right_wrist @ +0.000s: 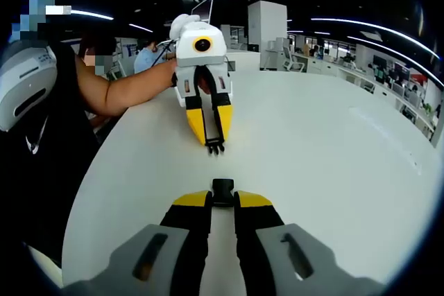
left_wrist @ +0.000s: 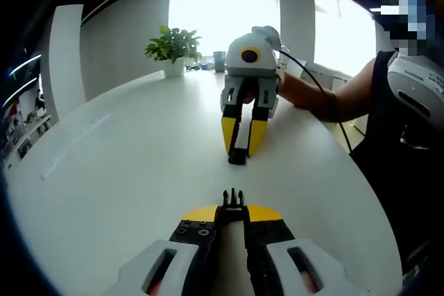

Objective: Snap the two parts of the plastic buckle together until the buckle closes and remains connected.

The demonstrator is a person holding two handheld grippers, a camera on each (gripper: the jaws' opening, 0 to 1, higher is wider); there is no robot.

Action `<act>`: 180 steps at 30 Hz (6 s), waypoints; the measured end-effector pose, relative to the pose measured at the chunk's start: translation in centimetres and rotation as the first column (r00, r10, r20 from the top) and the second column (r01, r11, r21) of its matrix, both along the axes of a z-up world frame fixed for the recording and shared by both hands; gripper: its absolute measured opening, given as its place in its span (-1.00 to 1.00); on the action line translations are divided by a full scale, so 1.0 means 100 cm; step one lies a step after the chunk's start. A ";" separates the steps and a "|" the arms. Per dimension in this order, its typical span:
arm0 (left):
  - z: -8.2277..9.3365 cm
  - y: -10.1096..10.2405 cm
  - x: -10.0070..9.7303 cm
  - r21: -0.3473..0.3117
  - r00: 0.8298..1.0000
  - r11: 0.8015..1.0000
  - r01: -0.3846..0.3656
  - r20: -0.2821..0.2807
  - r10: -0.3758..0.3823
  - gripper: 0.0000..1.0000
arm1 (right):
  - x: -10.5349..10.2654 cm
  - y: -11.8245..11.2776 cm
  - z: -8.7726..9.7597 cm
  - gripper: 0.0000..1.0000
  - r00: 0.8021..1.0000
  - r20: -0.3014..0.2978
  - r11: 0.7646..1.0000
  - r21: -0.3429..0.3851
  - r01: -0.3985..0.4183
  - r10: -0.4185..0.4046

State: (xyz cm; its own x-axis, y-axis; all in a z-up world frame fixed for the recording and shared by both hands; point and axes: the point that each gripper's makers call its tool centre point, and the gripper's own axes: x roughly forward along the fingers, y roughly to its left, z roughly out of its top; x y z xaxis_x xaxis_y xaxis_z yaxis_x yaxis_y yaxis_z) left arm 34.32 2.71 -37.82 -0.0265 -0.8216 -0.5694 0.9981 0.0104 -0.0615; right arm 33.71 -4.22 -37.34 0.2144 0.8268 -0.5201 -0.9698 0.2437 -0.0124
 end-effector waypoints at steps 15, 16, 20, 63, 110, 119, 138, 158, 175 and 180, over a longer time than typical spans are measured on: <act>0.001 -0.002 -0.007 0.018 0.999 1.000 0.009 -0.045 -0.008 -0.77 | -0.005 0.005 0.000 -0.75 0.999 0.008 0.999 0.005 -0.034 0.034; 0.001 -0.002 -0.008 0.020 0.999 1.000 0.009 -0.046 -0.008 -0.77 | -0.006 0.005 0.000 -0.75 0.999 0.006 0.999 0.006 -0.036 0.036; 0.000 -0.002 -0.007 0.027 0.999 1.000 0.010 -0.034 -0.009 -0.77 | -0.006 0.007 0.000 -0.75 0.999 0.009 0.999 0.006 -0.042 0.042; 0.000 -0.010 -0.015 0.049 0.999 0.998 0.033 0.038 -0.035 -0.78 | -0.010 0.015 0.000 -0.75 0.997 0.029 0.998 0.012 -0.067 0.067; 0.000 -0.019 -0.014 0.031 0.998 0.998 0.046 0.035 -0.047 -0.78 | -0.012 0.019 0.000 -0.75 0.996 0.037 0.997 0.020 -0.080 0.079; 0.000 -0.020 -0.017 0.030 0.997 0.998 0.055 0.047 -0.057 -0.78 | -0.013 0.021 0.000 -0.75 0.996 0.037 0.996 0.019 -0.084 0.084; 0.000 -0.021 -0.017 0.023 0.997 0.998 0.057 0.041 -0.058 -0.78 | -0.011 0.025 0.000 -0.75 0.996 0.039 0.996 0.027 -0.086 0.085; 0.000 -0.024 -0.019 0.021 0.997 0.998 0.066 0.046 -0.066 -0.78 | -0.014 0.027 0.001 -0.76 0.994 0.047 0.994 0.037 -0.101 0.099; -0.001 -0.028 -0.023 0.013 0.996 0.996 0.086 0.038 -0.086 -0.82 | -0.018 0.027 0.000 -0.78 0.991 0.050 0.992 0.033 -0.122 0.120; -0.001 -0.028 -0.022 0.008 0.996 0.996 0.087 0.030 -0.088 -0.84 | -0.017 0.028 0.000 -0.78 0.991 0.049 0.991 0.030 -0.130 0.128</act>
State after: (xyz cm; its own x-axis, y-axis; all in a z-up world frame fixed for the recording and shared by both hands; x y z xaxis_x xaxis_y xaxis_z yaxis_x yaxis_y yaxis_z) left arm 32.08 -0.12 -37.89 -0.0807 -0.8131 -0.5765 0.9966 -0.0767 -0.0314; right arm 32.03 -1.40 -37.30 0.1287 0.8654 -0.4842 -0.9916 0.1179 -0.0529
